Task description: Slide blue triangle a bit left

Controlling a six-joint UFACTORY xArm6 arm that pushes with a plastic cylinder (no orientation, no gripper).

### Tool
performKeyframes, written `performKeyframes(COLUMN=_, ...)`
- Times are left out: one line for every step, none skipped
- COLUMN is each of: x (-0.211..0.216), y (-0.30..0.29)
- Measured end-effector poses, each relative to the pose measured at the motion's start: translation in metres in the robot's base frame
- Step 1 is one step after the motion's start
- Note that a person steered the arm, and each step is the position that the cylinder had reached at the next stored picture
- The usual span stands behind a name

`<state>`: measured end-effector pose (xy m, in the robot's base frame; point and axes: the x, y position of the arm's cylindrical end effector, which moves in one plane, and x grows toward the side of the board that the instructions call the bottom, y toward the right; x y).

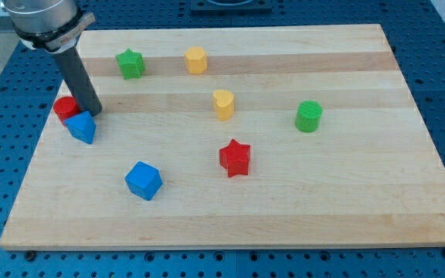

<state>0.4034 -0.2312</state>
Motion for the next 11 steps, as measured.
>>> performKeyframes(x=0.0, y=0.017)
performKeyframes(x=0.0, y=0.049)
performKeyframes(x=0.006, y=0.079)
performKeyframes(x=0.026, y=0.084)
performKeyframes(x=0.034, y=0.07)
performKeyframes(x=0.034, y=0.047)
performKeyframes(x=0.034, y=0.03)
performKeyframes(x=0.038, y=0.018)
performKeyframes(x=0.054, y=0.018)
performKeyframes(x=0.062, y=0.017)
performKeyframes(x=0.062, y=0.012)
